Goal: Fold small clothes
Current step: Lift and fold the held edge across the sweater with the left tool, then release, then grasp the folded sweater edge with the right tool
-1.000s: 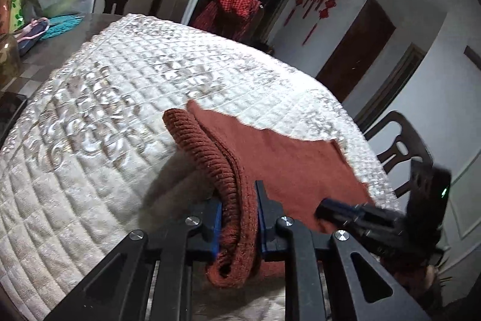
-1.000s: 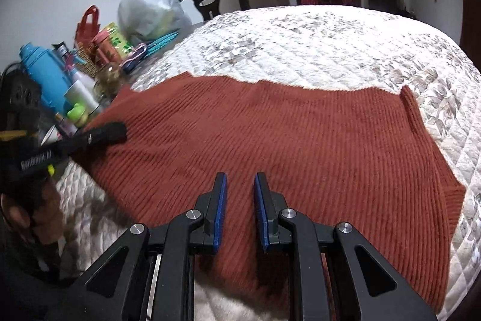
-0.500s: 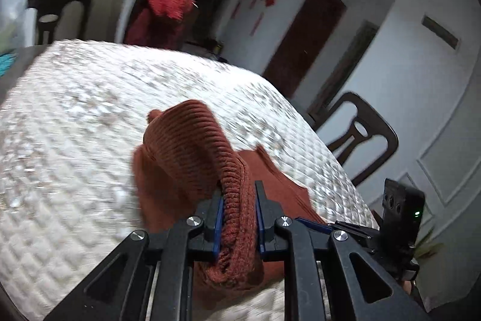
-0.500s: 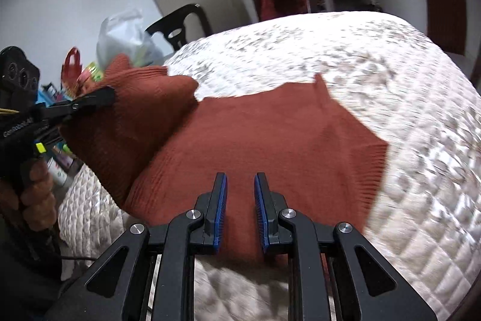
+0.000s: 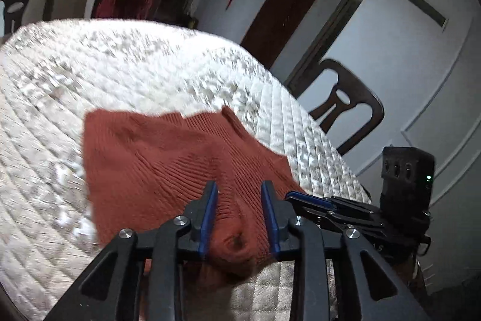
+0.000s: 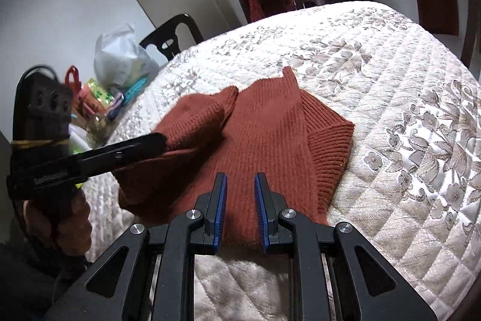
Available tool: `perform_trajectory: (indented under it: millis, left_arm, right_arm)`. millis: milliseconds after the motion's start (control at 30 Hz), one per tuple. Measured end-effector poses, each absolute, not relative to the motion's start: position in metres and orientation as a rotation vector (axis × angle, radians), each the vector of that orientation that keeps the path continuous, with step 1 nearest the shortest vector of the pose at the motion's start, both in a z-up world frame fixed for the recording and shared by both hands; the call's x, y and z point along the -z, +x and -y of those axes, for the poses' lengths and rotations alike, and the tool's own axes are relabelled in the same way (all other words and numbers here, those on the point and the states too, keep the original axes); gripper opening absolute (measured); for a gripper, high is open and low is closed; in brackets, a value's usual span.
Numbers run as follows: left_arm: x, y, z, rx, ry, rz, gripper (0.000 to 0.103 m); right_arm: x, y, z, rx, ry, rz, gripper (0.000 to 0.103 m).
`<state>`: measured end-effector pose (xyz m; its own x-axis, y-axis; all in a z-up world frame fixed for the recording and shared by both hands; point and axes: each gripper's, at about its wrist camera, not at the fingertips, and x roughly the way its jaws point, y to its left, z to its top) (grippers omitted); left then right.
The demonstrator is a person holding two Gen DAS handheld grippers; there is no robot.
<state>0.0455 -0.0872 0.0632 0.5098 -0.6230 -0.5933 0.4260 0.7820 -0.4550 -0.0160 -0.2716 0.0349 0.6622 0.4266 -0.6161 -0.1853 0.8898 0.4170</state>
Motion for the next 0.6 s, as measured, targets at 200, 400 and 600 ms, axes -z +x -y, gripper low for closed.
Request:
perform_trajectory:
  millis: [200, 400, 600]
  left_arm:
    - [-0.06, 0.047, 0.049, 0.487, -0.245, -0.792, 0.034]
    - [-0.045, 0.046, 0.041, 0.405, -0.199, -0.819, 0.034]
    - [-0.035, 0.046, 0.047, 0.353, -0.121, -0.829, 0.034]
  right_arm:
    - [-0.044, -0.01, 0.27, -0.466, 0.458, -0.747, 0.045]
    - [-0.035, 0.011, 0.244, -0.527, 0.463, -0.834, 0.045]
    - [-0.014, 0.028, 0.236, -0.511, 0.493, -0.938, 0.045]
